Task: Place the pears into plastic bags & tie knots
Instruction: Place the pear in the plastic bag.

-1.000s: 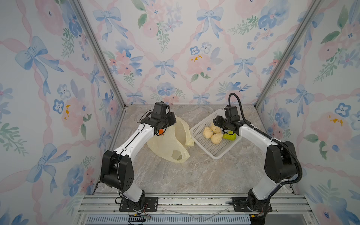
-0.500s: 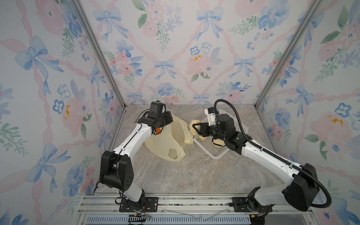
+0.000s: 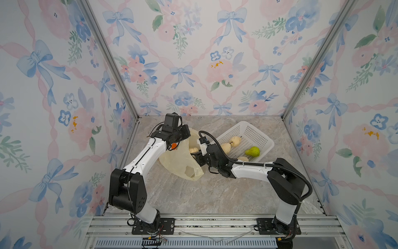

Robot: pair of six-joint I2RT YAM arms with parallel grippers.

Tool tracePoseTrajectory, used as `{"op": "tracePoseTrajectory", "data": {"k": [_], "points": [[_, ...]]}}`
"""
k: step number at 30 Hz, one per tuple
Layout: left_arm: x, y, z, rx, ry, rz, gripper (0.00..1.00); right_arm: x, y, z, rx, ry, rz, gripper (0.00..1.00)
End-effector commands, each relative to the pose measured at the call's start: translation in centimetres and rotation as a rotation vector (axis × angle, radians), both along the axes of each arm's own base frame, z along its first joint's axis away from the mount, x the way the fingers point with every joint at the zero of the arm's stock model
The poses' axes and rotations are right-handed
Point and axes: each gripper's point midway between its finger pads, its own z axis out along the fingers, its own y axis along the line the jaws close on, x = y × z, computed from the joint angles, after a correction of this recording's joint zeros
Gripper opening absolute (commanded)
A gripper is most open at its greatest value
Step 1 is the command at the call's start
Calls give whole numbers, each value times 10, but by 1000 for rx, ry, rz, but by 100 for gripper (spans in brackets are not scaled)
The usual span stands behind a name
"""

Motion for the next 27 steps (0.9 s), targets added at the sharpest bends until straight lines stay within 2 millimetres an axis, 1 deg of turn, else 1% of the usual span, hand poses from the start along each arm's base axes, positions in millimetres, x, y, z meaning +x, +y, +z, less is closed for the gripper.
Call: {"op": "tracePoseTrajectory", "data": {"k": [1, 5, 7, 10, 11, 16, 19, 20, 21, 22, 23, 27], "points": [[-8, 0, 3, 3, -11, -27, 0, 25, 21, 39, 121, -137, -67, 39], [-9, -2, 3, -2, -8, -34, 0, 38, 37, 26, 149, -157, -95, 39], [-9, -3, 2, -3, -6, -38, 0, 46, 42, 17, 160, -163, -119, 39], [-10, -5, -1, 0, 2, -42, 0, 58, 51, -1, 156, -161, -149, 41], [-11, -5, -2, 1, 2, -43, 0, 62, 54, -4, 162, -162, -156, 42], [-12, -5, -4, 3, 6, -38, 0, 78, 62, -23, 156, -155, -204, 44], [-12, -4, -3, 6, 5, -33, 0, 85, 66, -29, 158, -152, -214, 47], [-13, -4, -3, 6, 6, -32, 0, 87, 68, -29, 155, -156, -212, 49], [-13, -3, -3, 6, 4, -31, 0, 88, 69, -29, 150, -160, -210, 55], [-13, -4, -3, 7, 4, -33, 0, 88, 70, -28, 142, -161, -209, 63], [-14, -4, -4, 7, 5, -36, 0, 88, 70, -27, 134, -161, -208, 67], [-15, -4, -3, 6, 6, -34, 0, 84, 66, -17, 98, -176, -193, 73]]}}
